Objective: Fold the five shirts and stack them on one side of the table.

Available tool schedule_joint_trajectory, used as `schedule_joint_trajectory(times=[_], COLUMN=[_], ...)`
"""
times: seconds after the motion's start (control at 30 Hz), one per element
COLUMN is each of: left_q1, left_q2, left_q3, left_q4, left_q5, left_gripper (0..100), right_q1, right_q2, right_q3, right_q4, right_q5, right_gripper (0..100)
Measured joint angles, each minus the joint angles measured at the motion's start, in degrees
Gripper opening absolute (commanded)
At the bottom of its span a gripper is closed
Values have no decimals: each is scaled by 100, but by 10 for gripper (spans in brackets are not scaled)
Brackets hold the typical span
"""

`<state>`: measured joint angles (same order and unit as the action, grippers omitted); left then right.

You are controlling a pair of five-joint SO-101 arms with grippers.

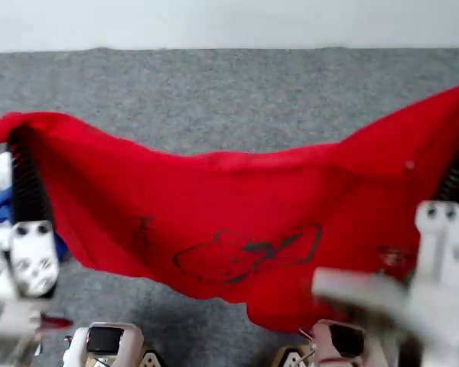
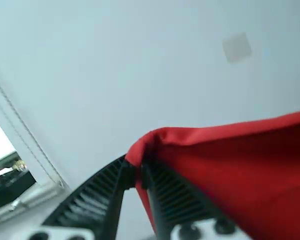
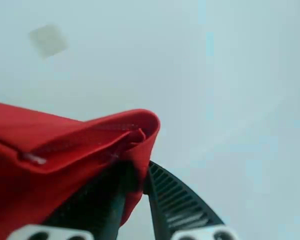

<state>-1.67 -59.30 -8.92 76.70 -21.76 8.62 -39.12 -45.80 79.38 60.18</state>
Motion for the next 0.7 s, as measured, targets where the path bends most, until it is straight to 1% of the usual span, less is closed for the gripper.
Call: schedule_joint_trajectory(times=[0.1,0.2,0.3,0.43,0.53,0.63,0.7], left_q1=[0,0,0,0,0,-9,-9], left_q2=[9,9,70,360,1081,2004,2743], left_q3=[897,2066,3473,5152,5433,5336,5055], left_q4=[-290,-1081,-2224,-3965,-4844,-5415,-5749], left_q5=[-290,-545,-747,-1002,-1055,-1081,-1081], left_gripper=[14,14,14,14,14,14,14], right_q1=[-26,-237,-431,-589,-589,-598,-598], right_q2=[378,853,1213,1785,2242,2699,2971], right_q3=[905,1890,2857,4009,4607,4888,4958], right_q4=[-18,-413,-1108,-2497,-3640,-4677,-5266], right_q5=[0,-53,-114,-123,-132,-141,-149], right_gripper=[9,9,9,9,9,9,9])
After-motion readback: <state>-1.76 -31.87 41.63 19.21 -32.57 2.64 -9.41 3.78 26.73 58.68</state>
